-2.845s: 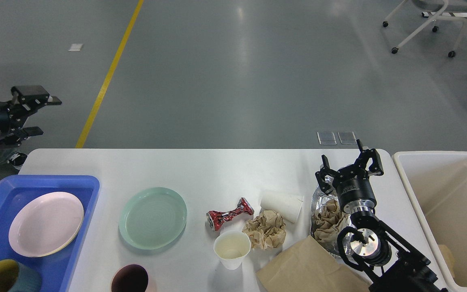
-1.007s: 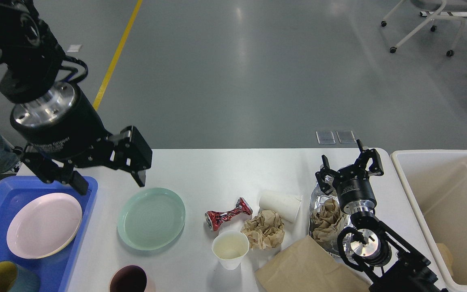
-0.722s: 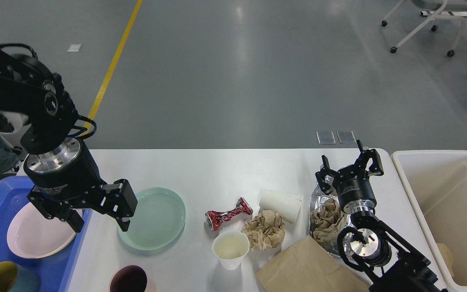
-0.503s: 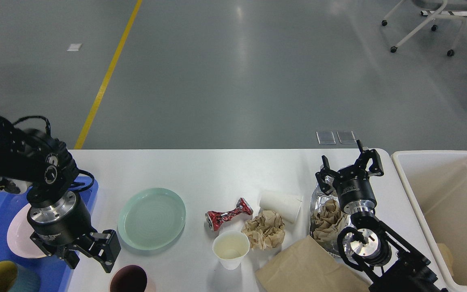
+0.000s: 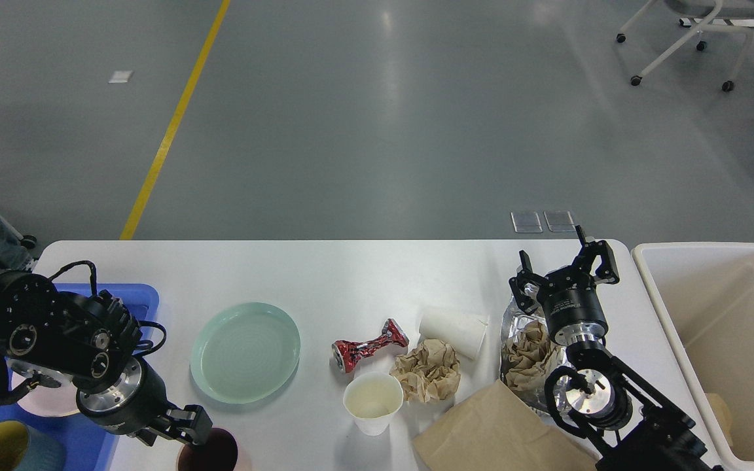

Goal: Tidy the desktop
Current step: 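Lower the left gripper to the pink cup near the tray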

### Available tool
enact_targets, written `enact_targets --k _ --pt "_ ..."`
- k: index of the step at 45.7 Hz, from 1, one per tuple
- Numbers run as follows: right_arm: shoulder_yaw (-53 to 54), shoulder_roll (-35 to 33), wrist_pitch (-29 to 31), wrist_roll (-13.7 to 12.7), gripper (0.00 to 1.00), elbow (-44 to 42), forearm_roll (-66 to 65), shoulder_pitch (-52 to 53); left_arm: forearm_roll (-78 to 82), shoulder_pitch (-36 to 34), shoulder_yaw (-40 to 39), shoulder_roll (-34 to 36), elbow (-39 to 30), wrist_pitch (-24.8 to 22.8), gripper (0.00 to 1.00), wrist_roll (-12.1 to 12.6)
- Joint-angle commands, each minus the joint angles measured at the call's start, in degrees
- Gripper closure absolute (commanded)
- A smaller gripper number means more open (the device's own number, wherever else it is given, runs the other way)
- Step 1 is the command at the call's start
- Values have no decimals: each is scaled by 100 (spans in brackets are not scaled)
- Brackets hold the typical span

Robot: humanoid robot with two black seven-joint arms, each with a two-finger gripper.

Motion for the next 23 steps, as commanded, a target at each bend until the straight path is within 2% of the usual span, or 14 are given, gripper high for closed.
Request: enact_targets --k 1,10,17,20,23 --pt "0 0 0 7 0 -1 0 0 -8 247 -122 -143 137 11 28 -10" --pt "0 0 0 -2 0 8 0 0 -8 625 -157 -389 445 37 31 -10" --pt "0 0 0 -2 0 -1 0 0 -8 731 -166 -468 480 37 54 -27" --pt "0 0 0 -2 0 8 0 0 0 784 -175 -477 489 37 57 -36" --pt "0 0 0 -2 0 8 0 0 0 819 -184 -530 515 37 66 -27"
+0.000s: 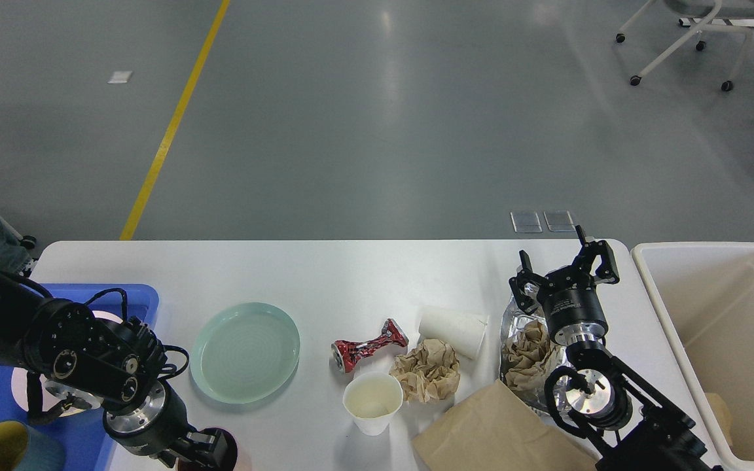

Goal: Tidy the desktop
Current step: 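Lower the left gripper to the pink cup near the tray, then grasp the pink cup and lift it toward the tray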

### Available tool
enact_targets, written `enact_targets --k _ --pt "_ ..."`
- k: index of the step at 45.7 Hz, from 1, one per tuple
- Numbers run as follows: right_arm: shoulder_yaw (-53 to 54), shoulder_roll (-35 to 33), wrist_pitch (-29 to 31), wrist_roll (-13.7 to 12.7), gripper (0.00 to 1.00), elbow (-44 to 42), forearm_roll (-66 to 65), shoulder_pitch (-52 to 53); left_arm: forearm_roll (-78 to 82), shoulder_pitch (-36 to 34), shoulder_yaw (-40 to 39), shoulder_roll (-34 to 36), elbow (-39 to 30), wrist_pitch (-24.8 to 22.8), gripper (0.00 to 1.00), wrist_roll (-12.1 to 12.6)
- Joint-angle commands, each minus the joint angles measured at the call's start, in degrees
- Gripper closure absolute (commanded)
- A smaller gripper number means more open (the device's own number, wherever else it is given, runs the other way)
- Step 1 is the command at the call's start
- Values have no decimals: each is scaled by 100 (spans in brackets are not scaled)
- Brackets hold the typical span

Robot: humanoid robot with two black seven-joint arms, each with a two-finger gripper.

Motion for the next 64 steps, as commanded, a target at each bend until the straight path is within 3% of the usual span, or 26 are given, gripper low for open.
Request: enact_targets --k 1,7,12,28,37,47,56,64 --pt "0 0 -3 5 0 7 0 0 7 78 -24 -80 66 0 69 21" --pt "0 0 -3 5 0 -2 0 0 -63 104 -15 -89 216 8 90 21" --pt "0 0 6 5 0 7 0 0 -344 96 46 -89 242 193 100 30" --pt "0 0 -3 -3 0 -2 0 0 -503 8 73 -10 225 255 100 136" --pt "0 0 -3 -3 0 -2 0 0 -608 -685 301 210 -100 62 100 118" --pt "0 0 -3 -3 0 -2 0 0 -1337 -2118 810 333 -601 -825 100 74" --pt "0 0 -3 -3 0 -2 -9 0 -2356 -3884 1505 166 -1058 -1722 100 83" --pt "0 0 -3 5 0 -2 0 0 -2445 -5501 1848 236 -1208 -3013 100 83"
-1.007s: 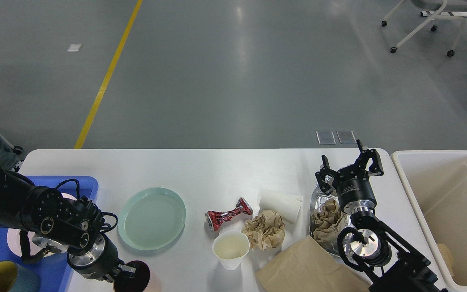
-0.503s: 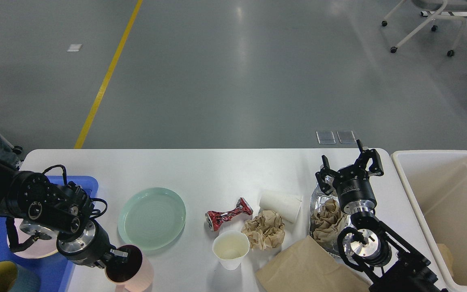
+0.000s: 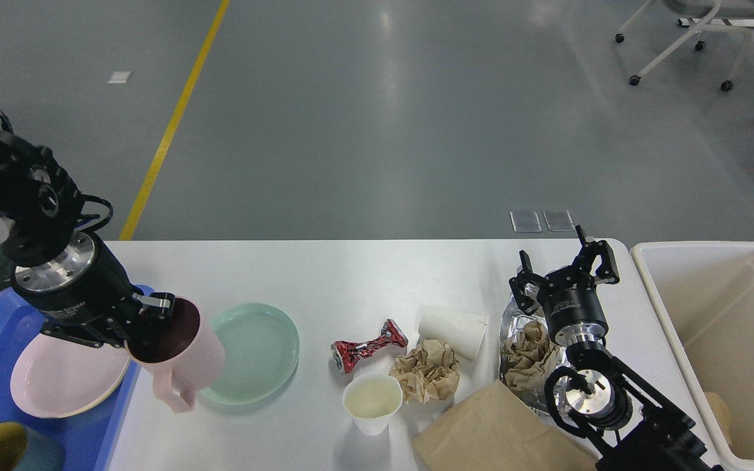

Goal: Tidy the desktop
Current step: 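Grasp the pink cup and lift it toward the tray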

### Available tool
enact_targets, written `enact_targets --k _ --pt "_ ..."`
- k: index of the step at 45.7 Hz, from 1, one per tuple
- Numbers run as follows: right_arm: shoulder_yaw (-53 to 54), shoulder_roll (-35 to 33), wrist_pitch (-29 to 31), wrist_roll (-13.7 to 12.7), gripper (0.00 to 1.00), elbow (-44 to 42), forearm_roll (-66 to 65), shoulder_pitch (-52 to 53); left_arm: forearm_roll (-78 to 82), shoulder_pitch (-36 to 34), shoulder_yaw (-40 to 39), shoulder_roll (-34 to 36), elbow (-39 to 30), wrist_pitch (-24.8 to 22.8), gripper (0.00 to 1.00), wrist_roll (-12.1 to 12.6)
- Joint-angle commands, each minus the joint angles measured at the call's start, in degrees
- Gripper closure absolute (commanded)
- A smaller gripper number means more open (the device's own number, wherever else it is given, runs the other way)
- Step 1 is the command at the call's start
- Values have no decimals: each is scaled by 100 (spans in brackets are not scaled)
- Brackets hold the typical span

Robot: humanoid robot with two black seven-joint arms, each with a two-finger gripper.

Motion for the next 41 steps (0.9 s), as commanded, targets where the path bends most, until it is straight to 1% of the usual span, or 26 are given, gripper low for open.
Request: enact_targets --k 1,7,12,16,22,26,35,38,41 --pt "0 0 9 4 0 0 3 0 -61 -1167 238 57 -83 -977 100 -3" --pt "0 0 0 4 0 0 3 0 -281 -2038 423 -48 -127 -1707 100 -90" --pt "0 0 0 4 0 0 -6 0 -343 -2548 537 -302 -180 -1732 100 -196" --pt "0 0 9 4 0 0 3 0 -360 -2610 599 -461 -180 -1732 100 -293" --pt "0 0 0 4 0 0 3 0 -352 -2514 766 -426 -162 -1732 100 -293" --pt "0 0 0 4 0 0 3 0 -246 -2259 924 -163 -110 -1732 100 -267" --pt "0 0 9 4 0 0 3 0 711 -1477 1152 1075 294 -1726 100 -319" --pt "0 0 0 4 0 0 3 0 1080 -1222 1205 1506 593 -1717 100 -337" --pt "0 0 0 4 0 0 3 0 1458 -827 1188 1937 1032 -1682 100 -372"
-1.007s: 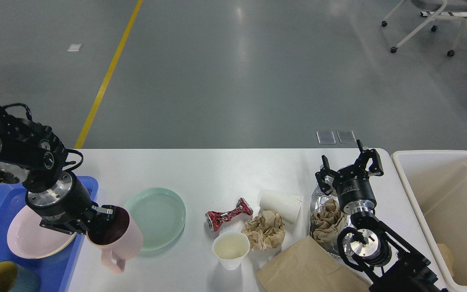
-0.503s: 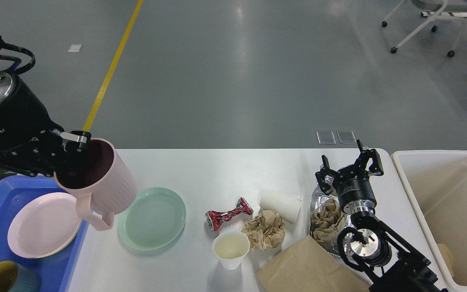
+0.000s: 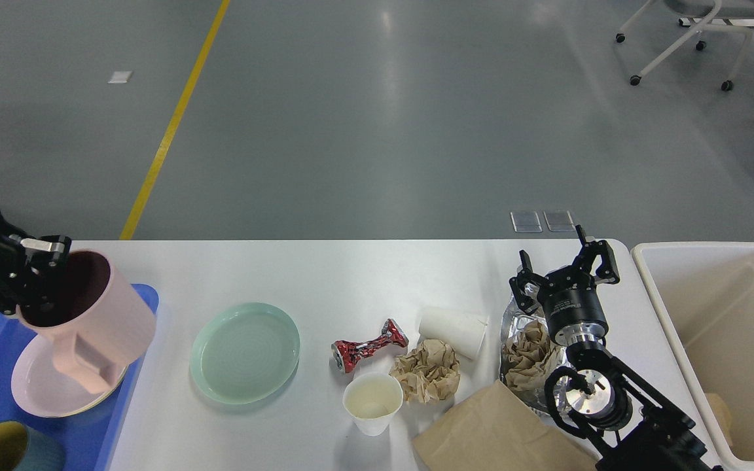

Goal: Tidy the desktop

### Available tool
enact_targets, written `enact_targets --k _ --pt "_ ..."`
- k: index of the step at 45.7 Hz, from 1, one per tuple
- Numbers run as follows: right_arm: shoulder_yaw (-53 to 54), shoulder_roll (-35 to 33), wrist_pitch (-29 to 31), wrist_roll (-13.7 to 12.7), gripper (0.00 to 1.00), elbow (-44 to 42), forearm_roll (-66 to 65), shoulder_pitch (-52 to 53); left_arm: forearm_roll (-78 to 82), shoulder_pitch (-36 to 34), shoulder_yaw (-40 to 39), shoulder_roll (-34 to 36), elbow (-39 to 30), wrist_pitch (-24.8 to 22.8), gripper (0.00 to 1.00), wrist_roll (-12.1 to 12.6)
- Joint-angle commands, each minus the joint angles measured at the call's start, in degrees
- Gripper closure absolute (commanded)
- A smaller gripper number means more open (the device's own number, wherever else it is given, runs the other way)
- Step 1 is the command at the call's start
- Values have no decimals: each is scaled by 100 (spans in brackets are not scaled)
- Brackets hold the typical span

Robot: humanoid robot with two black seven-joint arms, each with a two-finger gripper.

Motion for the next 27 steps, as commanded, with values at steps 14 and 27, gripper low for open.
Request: enact_targets --k 14,27 --pt "0 0 -4 0 0 9 0 0 2198 2834 -942 2342 2743 56 100 -683" --pt "0 0 -4 -9 0 0 0 0 3227 5469 -2593 3002 4316 530 100 -1412"
